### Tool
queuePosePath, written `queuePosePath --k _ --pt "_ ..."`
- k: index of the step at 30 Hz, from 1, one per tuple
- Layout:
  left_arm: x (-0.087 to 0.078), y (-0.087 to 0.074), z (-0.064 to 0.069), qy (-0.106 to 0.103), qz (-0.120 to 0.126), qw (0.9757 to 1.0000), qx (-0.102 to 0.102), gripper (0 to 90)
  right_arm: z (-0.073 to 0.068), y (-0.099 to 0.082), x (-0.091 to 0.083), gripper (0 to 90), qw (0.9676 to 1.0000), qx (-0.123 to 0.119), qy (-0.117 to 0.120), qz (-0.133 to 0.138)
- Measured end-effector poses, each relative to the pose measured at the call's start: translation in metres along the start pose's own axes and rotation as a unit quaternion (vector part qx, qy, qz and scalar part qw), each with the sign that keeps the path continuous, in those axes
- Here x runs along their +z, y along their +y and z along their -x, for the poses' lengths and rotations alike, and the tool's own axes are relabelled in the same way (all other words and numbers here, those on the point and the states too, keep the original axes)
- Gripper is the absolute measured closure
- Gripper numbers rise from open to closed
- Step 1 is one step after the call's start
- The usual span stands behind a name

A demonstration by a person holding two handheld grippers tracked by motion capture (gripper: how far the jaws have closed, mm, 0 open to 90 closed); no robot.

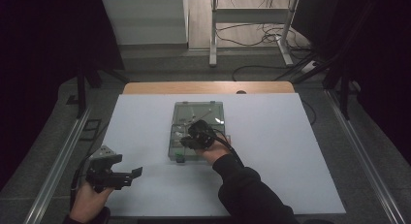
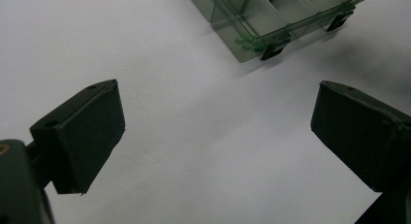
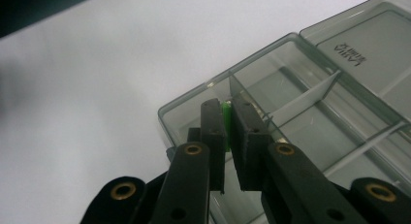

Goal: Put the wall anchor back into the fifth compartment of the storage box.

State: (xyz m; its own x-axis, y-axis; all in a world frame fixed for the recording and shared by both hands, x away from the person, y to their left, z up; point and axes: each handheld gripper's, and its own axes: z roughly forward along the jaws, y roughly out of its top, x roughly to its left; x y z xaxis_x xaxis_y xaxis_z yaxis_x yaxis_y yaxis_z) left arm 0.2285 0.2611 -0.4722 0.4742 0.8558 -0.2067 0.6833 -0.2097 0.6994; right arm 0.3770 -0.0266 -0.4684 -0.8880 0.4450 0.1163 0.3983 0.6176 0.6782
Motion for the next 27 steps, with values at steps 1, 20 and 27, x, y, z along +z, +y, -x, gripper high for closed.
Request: queuePosePath --k 1,20,27 --pt "0.0 0.0 0.0 0.0 0.0 1.0 0.0 5.8 -0.001 0.0 0.002 83.4 1.0 -0.001 0.001 -0.001" --pt "0.0 0.0 0.0 0.0 0.002 1.0 -0.002 5.8 -0.007 0.002 -0.002 64.3 1.0 -0.001 -0.001 0.005" --pt "0.0 0.0 0.0 0.001 0.001 1.0 -0.002 5.8 -0.008 -0.008 -0.025 51.3 0.9998 -0.003 -0.008 0.016"
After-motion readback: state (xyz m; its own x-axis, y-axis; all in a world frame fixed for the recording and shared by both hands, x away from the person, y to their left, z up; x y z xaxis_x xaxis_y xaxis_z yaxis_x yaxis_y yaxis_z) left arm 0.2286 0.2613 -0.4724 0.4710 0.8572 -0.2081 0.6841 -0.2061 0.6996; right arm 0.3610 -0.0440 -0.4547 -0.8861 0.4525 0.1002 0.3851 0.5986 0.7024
